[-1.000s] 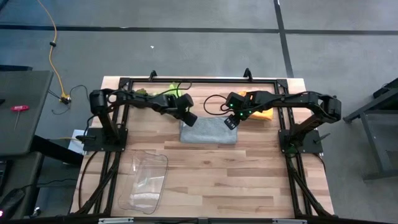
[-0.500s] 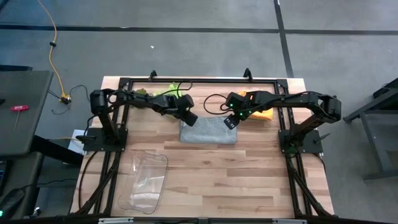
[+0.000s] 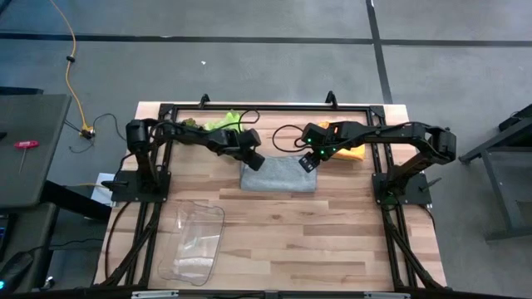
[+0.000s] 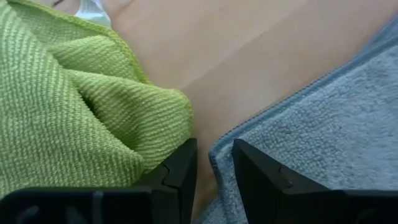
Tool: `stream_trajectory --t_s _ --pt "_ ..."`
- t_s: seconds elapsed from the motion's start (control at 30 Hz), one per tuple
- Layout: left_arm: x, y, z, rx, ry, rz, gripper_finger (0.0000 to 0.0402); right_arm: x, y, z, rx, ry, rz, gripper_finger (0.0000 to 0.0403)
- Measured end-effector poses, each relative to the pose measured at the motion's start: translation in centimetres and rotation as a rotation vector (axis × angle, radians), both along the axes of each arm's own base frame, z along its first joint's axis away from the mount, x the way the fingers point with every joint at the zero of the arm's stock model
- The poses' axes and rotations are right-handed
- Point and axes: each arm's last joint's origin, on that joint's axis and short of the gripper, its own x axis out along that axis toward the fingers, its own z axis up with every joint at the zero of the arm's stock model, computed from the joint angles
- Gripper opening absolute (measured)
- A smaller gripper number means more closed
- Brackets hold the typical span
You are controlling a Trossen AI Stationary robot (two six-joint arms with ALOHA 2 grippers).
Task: Fold microfiber towels
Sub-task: Fold the light blue towel
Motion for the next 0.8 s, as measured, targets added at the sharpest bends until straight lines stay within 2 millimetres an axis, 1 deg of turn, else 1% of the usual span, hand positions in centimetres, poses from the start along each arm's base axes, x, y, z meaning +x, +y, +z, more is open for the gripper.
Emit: stream_trajectory --t_s 0.2,0.3,0.4,0.57,0.6,0.7,0.8 --pt "0.2 0.0 0.6 0.027 -0.034 -0.001 0.0089 0.0 0.0 0.0 0.0 -0.002 -0.002 0.0183" --pt "0.1 0.0 0.5 0.027 -0.021 -0.004 0.0083 0.0 0.0 0.0 -0.001 -0.005 -0.002 0.0183" --pt "0.1 0.0 0.5 0.036 -0.018 -0.018 0.0065 0.1 0.0 0.0 -0.001 -0.006 -0.002 0.0183" --pt "0.1 0.1 0.5 0.039 -0.013 -0.025 0.0012 0.1 0.0 0.0 -0.001 -0.006 -0.003 0.0183" --pt "0.0 0.1 0.6 0.038 -0.013 -0.025 0.0006 0.0 0.0 0.0 -0.001 -0.006 -0.003 0.0183" --pt "-0.1 0.0 1.0 0.048 -0.016 -0.035 0.0005 -0.1 0.0 0.0 -0.006 0.018 0.009 0.0183" --pt "-0.3 0.0 1.6 0.054 -0.012 -0.045 0.0002 -0.7 0.2 -0.2 0.006 0.083 0.018 0.0183"
